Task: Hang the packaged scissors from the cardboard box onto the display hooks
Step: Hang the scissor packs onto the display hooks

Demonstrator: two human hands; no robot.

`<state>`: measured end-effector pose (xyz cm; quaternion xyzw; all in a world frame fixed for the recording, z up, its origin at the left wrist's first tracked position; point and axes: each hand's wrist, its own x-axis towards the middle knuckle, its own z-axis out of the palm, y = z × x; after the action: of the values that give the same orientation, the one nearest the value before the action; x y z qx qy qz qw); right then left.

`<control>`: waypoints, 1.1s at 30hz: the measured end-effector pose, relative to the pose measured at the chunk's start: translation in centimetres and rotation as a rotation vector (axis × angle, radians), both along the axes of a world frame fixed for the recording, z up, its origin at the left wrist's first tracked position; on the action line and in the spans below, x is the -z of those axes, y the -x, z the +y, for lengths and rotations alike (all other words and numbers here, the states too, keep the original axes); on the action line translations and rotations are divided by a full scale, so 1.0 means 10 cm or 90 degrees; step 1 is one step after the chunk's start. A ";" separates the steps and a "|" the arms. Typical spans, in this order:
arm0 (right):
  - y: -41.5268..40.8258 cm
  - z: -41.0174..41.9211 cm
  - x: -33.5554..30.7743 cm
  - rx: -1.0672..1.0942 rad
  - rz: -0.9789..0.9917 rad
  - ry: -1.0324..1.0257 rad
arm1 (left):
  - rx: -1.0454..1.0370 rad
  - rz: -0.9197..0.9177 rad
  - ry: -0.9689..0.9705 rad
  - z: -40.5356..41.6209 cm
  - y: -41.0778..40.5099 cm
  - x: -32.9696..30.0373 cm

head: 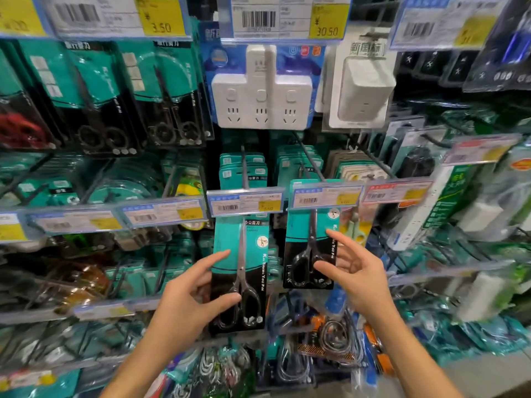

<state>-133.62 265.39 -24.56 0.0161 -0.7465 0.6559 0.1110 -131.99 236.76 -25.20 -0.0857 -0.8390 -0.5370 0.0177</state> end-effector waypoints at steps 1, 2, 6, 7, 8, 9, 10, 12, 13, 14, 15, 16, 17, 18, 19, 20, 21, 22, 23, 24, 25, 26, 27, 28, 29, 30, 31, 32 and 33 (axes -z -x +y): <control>0.01 0.01 0.01 -0.007 -0.007 0.006 | -0.004 -0.004 -0.005 0.02 0.00 0.02; 0.03 0.02 0.04 -0.015 -0.012 0.005 | -0.010 -0.012 -0.008 0.03 0.00 0.05; 0.00 0.05 0.16 -0.021 0.000 -0.038 | -0.013 -0.063 -0.034 0.06 -0.06 0.16; -0.02 0.06 0.16 -0.022 0.006 -0.039 | -0.006 -0.067 -0.033 0.06 -0.07 0.17; -0.03 0.06 0.16 -0.025 0.007 -0.038 | -0.006 -0.066 -0.021 0.06 -0.08 0.18; -0.04 0.05 0.14 -0.030 0.003 -0.030 | -0.009 -0.059 -0.008 0.06 -0.08 0.17; -0.03 0.05 0.14 -0.033 0.001 -0.023 | -0.012 -0.046 0.002 0.06 -0.09 0.17; -0.02 0.04 0.12 -0.035 0.005 -0.002 | -0.021 -0.022 0.027 0.06 -0.10 0.12; -0.01 0.03 0.10 -0.033 0.009 0.014 | -0.026 -0.020 0.041 0.06 -0.11 0.09; 0.02 0.04 0.12 -0.032 0.014 0.024 | -0.032 -0.019 0.050 0.06 -0.11 0.06; 0.04 0.04 0.12 -0.035 0.016 0.033 | -0.038 -0.020 0.052 0.06 -0.11 0.04; 0.07 0.05 0.12 -0.037 0.015 0.032 | -0.045 -0.020 0.051 0.06 -0.10 0.03; 0.09 0.05 0.13 -0.037 0.009 0.029 | -0.051 -0.019 0.049 0.05 -0.10 0.03; 0.12 0.05 0.15 -0.033 0.006 0.021 | -0.057 -0.016 0.043 0.04 -0.10 0.03; 0.14 0.05 0.15 -0.030 0.004 0.016 | -0.061 -0.016 0.036 0.04 -0.10 0.03; 0.17 0.04 0.17 -0.030 0.003 0.013 | -0.063 -0.016 0.028 0.03 -0.10 0.03; 0.21 0.03 0.19 -0.021 0.000 0.011 | -0.063 -0.016 0.022 0.03 -0.10 0.03; 0.25 0.02 0.21 -0.011 -0.001 0.008 | -0.063 -0.018 0.018 0.03 -0.09 0.02; 0.27 0.01 0.22 0.000 -0.002 0.005 | -0.061 -0.019 0.016 0.03 -0.09 0.03; 0.30 0.01 0.25 0.009 0.002 -0.002 | -0.059 -0.021 0.014 0.02 -0.09 0.03; 0.33 0.00 0.28 0.012 0.012 -0.008 | -0.055 -0.024 0.013 0.02 -0.08 0.04; 0.35 -0.02 0.31 0.012 0.026 -0.019 | -0.052 -0.025 0.013 0.02 -0.08 0.05; 0.37 -0.03 0.33 0.012 0.041 -0.032 | -0.047 -0.026 0.018 0.02 -0.08 0.07; 0.39 -0.04 0.36 0.014 0.052 -0.041 | -0.040 -0.026 0.025 0.02 -0.07 0.08; 0.42 -0.04 0.39 0.018 0.058 -0.043 | -0.032 -0.025 0.028 0.02 -0.07 0.09; 0.46 -0.04 0.42 0.021 0.059 -0.039 | -0.027 -0.024 0.026 0.02 -0.07 0.10; 0.50 -0.05 0.44 0.023 0.057 -0.031 | -0.027 -0.022 0.022 0.02 -0.06 0.10; 0.53 -0.06 0.44 0.023 0.054 -0.023 | -0.030 -0.019 0.016 0.02 -0.06 0.10; 0.56 -0.07 0.44 0.026 0.050 -0.017 | -0.035 -0.015 0.009 0.02 -0.05 0.10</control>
<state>-139.19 264.73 -29.00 0.0285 -0.7502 0.6426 0.1534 -131.49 236.96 -26.21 -0.0566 -0.8450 -0.5313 0.0221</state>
